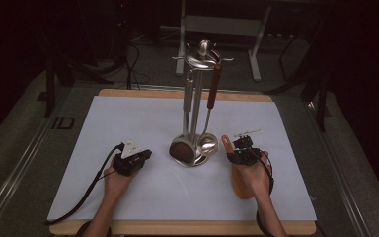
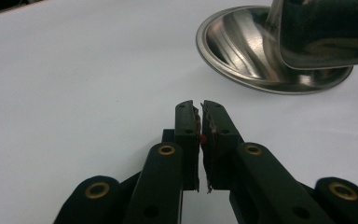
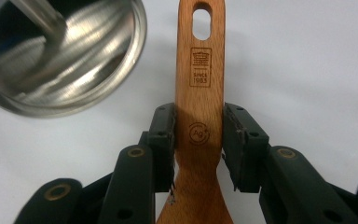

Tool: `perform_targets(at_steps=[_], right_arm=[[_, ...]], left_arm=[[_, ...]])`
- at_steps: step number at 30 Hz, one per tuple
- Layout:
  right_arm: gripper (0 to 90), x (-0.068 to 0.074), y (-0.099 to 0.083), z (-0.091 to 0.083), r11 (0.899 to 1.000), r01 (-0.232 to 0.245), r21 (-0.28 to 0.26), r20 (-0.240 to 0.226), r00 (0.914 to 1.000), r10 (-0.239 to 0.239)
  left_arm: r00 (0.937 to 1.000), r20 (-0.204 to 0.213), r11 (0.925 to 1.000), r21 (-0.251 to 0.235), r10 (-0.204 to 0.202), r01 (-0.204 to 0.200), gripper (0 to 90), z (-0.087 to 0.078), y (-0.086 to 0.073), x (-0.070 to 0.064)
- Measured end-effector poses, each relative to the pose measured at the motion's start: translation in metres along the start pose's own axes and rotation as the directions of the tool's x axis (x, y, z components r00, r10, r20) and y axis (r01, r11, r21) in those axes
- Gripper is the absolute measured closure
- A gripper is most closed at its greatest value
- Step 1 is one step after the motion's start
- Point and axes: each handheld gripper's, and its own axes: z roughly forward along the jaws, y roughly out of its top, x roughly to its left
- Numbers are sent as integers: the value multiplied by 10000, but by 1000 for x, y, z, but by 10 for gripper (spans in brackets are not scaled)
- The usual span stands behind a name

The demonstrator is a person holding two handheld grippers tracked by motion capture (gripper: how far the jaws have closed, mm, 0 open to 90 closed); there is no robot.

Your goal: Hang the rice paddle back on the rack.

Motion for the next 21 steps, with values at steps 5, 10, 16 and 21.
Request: perform_targets(at_steps=[5, 10, 16, 21], right_arm=[[662, -5, 2, -14, 9959, 32, -909, -316, 9995, -61], [662, -9, 6, -27, 9829, 317, -1813, -370, 9986, -390], [662, -9, 13, -43, 9598, 568, -2749, -511, 9960, -736], [662, -11, 20, -53, 9318, 705, -3561, -788, 9913, -1051]], left_arm=[[10000, 17, 10000, 47, 34, -34, 854, 1, -1, -1], [10000, -12, 10000, 46, 13, -13, 854, 0, -1, 0], [10000, -33, 10000, 64, 72, -72, 855, 0, -1, -1], [10000, -60, 10000, 24, 73, -73, 855, -1, -1, -1]])
